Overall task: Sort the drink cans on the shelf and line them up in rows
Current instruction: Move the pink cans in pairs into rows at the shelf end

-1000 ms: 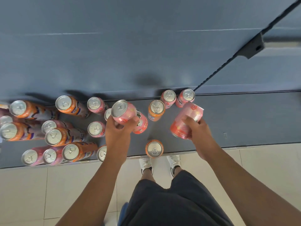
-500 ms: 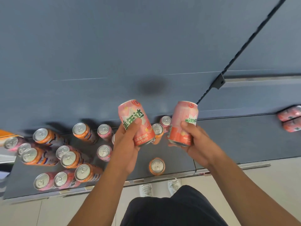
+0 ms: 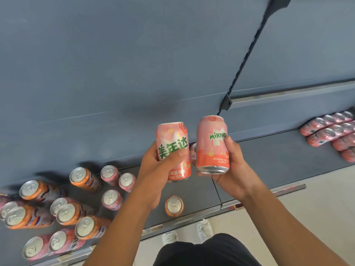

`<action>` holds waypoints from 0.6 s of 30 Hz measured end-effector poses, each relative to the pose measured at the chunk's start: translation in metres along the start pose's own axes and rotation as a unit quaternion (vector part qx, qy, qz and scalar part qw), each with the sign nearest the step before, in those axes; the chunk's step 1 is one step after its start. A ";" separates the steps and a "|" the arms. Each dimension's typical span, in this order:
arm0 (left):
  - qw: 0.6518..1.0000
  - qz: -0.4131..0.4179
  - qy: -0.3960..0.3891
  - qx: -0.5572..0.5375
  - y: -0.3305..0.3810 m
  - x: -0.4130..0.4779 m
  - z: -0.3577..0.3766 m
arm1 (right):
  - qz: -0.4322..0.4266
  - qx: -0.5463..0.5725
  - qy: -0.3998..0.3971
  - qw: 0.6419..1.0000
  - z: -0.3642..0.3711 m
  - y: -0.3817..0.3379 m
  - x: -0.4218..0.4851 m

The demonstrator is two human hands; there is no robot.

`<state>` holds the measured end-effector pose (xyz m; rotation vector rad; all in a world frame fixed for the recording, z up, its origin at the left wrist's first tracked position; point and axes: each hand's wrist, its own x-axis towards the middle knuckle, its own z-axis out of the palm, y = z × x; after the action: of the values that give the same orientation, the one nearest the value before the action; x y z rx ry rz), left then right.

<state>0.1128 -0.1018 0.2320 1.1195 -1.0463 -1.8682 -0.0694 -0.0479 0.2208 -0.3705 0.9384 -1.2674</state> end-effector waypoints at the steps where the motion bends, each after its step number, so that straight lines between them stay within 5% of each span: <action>1: 1.000 0.004 -0.009 0.012 0.002 0.000 0.006 | -0.008 0.000 -0.011 1.000 -0.002 -0.002 -0.002; 14: 0.992 0.017 -0.083 0.092 0.002 -0.008 0.129 | -0.043 0.071 0.141 0.986 -0.078 -0.063 -0.072; 18: 0.987 0.023 -0.100 0.123 -0.022 -0.016 0.197 | -0.058 0.184 0.178 0.965 -0.127 -0.088 -0.113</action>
<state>-0.0645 -0.0241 0.2767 1.0486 -1.4379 -1.8805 -0.2235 0.0613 0.2515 0.1019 0.9641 -1.6164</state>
